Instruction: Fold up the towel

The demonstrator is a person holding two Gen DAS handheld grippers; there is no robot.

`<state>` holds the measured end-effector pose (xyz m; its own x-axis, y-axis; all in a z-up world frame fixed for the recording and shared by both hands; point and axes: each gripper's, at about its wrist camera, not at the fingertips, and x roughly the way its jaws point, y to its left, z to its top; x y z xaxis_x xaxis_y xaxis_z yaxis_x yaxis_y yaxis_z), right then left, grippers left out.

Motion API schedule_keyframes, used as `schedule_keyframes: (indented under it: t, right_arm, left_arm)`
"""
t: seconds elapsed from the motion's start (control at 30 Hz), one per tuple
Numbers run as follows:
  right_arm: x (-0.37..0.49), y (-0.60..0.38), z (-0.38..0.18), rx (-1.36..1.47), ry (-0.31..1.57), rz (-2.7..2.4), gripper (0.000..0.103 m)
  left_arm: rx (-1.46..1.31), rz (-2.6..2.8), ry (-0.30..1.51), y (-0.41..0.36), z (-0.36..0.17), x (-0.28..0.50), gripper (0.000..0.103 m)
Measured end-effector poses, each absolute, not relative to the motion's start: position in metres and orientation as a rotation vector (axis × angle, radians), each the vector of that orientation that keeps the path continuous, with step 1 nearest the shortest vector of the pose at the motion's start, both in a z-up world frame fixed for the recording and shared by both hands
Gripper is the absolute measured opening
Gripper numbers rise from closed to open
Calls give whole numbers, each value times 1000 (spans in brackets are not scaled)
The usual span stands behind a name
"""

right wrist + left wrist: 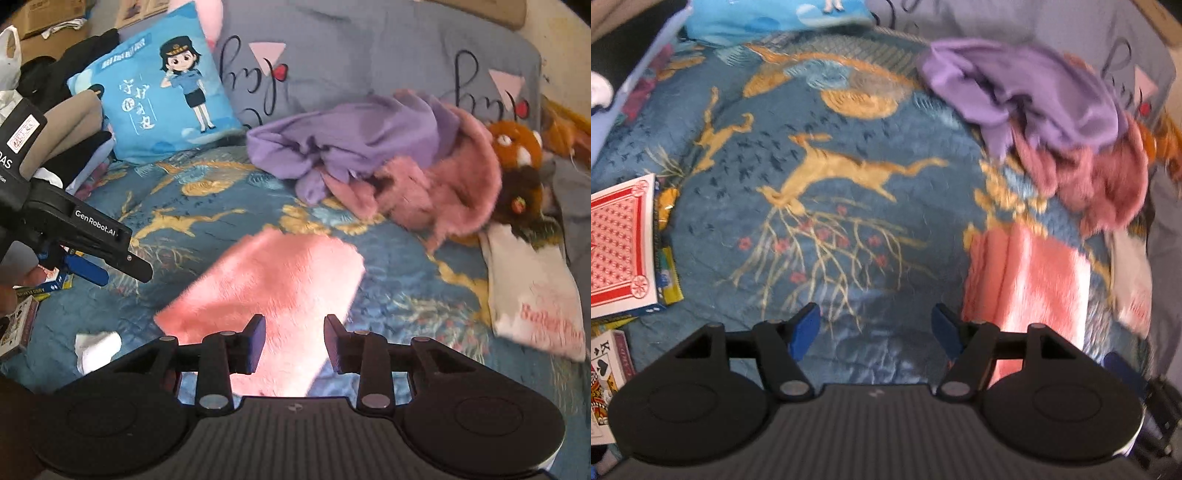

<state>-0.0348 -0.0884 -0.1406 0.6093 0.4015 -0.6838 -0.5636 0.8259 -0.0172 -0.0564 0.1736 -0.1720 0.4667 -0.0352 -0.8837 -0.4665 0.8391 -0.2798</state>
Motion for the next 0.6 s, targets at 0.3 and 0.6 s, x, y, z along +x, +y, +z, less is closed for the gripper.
schedule_keyframes:
  t: [0.3, 0.6]
  right_arm:
    - [-45, -110, -153, -160, 770, 528, 36]
    - [-46, -120, -156, -112, 782, 513, 36]
  left_arm:
    - [-438, 181, 1157, 142, -184, -43, 77]
    - [-455, 195, 1186, 144, -190, -41, 75]
